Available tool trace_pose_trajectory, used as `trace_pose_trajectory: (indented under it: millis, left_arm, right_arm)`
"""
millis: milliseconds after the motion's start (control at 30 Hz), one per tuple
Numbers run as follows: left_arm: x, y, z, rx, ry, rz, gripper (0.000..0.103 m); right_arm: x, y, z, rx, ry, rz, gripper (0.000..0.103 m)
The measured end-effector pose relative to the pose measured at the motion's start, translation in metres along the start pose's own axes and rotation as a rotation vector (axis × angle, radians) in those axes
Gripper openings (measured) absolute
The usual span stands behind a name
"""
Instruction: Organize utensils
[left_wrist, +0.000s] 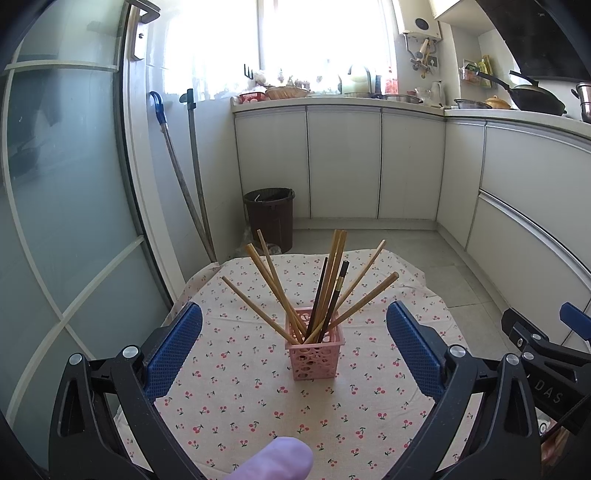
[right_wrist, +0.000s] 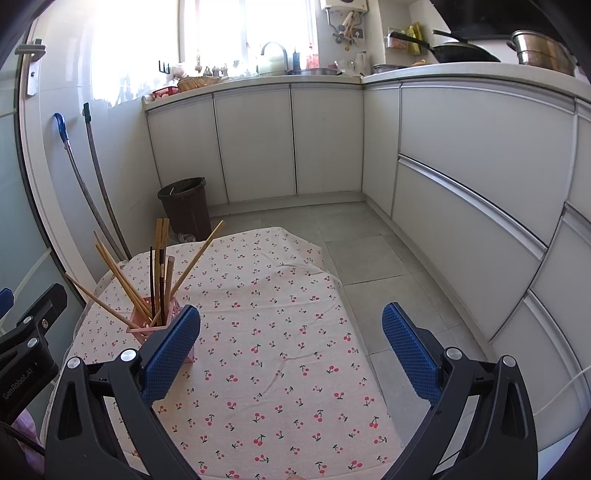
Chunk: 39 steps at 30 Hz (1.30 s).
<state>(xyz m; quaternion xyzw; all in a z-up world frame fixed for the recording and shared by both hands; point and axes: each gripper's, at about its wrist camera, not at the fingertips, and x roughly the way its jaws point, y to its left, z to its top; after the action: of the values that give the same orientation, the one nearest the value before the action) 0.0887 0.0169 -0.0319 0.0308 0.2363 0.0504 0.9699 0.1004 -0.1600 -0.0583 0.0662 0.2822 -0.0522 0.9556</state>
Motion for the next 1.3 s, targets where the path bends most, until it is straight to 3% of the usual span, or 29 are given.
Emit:
trace_pose_trajectory:
  millis: [1167,1300]
  left_arm:
    - [0.0018,0.0007,-0.0028,0.008,-0.002,0.001,0.096]
    - [-0.0009,-0.0015,-0.0064,0.02,-0.018,-0.004,0.084]
  right_arm:
    - [0.0029,0.0005,-0.002,0.0,0.016,0.002,0.096]
    - [0.0039,-0.0005,-0.0015,0.005,0.021,0.003,0.096]
